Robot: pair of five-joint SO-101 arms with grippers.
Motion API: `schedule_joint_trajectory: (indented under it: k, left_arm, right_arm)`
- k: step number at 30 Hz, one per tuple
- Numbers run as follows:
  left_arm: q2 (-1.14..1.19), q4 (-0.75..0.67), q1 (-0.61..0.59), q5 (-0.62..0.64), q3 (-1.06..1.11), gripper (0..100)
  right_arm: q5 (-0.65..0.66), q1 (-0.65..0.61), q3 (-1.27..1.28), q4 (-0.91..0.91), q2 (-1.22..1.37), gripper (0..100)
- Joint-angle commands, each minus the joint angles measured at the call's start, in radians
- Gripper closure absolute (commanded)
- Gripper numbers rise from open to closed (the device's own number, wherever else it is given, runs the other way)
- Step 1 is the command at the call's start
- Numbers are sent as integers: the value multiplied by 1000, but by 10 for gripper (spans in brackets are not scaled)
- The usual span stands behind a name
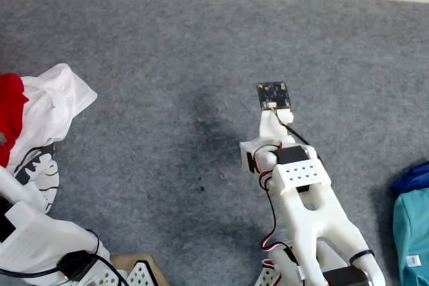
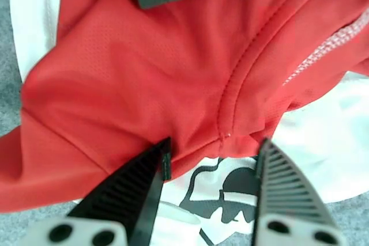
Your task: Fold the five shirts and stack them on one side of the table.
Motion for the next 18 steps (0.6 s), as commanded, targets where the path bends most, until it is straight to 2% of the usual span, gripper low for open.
schedule_joint_trajectory:
  k: [1, 4, 10, 18]
  left_arm:
    - [-8, 5, 12, -6, -10, 877]
    - [-8, 3, 13, -6, 4, 947]
    - [-7, 3, 18, -6, 10, 951]
    - [-18, 11, 128, -2, 1, 994]
  right_arm:
    - [9, 39, -5, -16, -35, 906]
    - [9, 51, -7, -16, -35, 906]
    - [9, 51, -4, -16, -35, 906]
    - [9, 53, -2, -16, -35, 906]
